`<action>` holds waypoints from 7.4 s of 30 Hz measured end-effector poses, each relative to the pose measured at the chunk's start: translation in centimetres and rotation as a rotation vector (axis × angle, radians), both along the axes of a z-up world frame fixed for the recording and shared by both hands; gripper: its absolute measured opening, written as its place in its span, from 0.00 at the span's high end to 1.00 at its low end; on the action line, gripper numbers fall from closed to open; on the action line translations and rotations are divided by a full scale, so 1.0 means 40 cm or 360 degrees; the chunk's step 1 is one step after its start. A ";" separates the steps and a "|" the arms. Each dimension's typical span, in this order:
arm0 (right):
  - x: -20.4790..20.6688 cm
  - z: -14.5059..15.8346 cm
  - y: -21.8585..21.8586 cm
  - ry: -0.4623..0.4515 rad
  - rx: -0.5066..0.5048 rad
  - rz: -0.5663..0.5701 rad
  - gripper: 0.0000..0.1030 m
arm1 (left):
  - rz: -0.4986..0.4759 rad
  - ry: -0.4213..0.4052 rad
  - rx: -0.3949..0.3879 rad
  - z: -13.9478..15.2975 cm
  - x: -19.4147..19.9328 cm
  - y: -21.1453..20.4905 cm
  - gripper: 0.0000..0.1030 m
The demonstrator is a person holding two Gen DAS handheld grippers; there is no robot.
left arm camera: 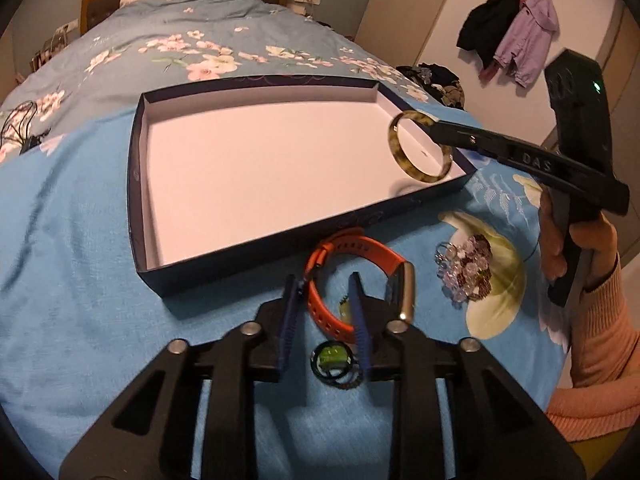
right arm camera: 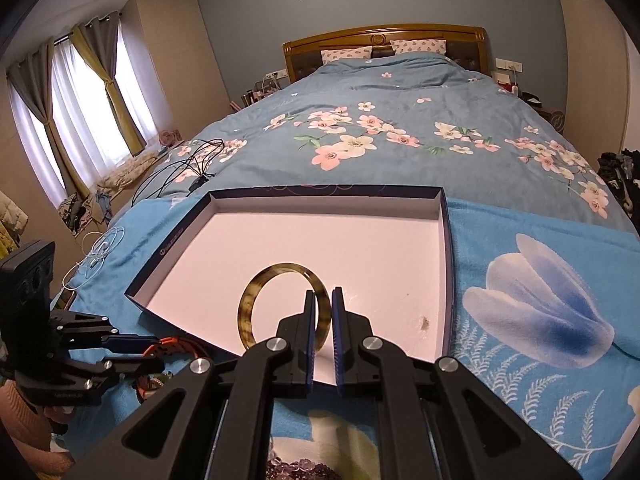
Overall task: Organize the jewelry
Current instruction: 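Carry the watch with the left tool while the right tool carries the bangle into the box, then lift both open tools out of the box, then grasp the clear crystal bead bracelet with the right tool, then grasp the pink ring with the left tool, then drop the pink ring into the box with the left tool while the right tool drops the bracelet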
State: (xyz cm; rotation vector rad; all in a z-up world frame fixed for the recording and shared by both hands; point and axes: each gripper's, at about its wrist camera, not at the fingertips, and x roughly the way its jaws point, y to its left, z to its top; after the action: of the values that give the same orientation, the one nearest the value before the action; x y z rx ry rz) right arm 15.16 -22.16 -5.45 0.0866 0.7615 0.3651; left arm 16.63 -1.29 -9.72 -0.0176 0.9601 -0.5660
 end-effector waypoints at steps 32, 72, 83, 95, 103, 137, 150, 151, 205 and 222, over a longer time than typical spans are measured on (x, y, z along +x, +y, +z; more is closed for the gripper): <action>0.238 -0.006 0.042 0.0116 -0.0003 -0.0099 0.92 | 0.0012 -0.0187 0.0059 0.140 0.284 -0.028 0.90; -0.133 0.015 -0.002 -0.0005 -0.0204 0.0188 0.58 | 0.0134 -0.0532 0.0091 0.151 -0.036 0.071 0.23; -0.250 -0.054 0.037 0.0041 -0.0320 0.0340 0.64 | 0.0105 -0.0418 0.0064 0.076 -0.144 0.045 0.19; -0.224 -0.066 0.059 0.0043 -0.0292 0.0349 0.92 | 0.0062 -0.0394 0.0066 0.055 -0.175 0.023 0.19; -0.228 0.000 0.018 -0.0040 -0.0073 0.0268 0.92 | -0.0038 -0.0423 0.0089 0.049 -0.191 -0.002 0.24; -0.211 0.058 0.024 -0.0136 0.0096 0.0254 0.92 | -0.0220 -0.0282 0.0279 -0.010 -0.144 -0.065 0.87; -0.212 0.072 0.027 -0.0164 0.0122 0.0261 0.92 | -0.0167 -0.0284 0.0074 0.031 -0.142 -0.017 0.92; -0.212 0.072 0.028 -0.0165 0.0119 0.0260 0.92 | -0.0173 -0.0248 0.0045 0.027 -0.138 -0.013 0.71; 0.075 0.073 0.053 -0.0132 0.0143 0.0122 0.92 | 0.0027 -0.0361 0.0089 0.095 0.125 -0.058 0.85; 0.144 -0.005 0.045 0.0017 0.0079 0.0035 0.92 | 0.0019 -0.0197 0.0143 0.012 0.241 -0.106 0.84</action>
State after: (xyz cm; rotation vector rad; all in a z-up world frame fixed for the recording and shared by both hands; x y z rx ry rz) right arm 20.92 -20.37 -5.65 0.1267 0.7644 0.4046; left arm 26.26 -5.52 -9.25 0.0908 0.8633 -0.5064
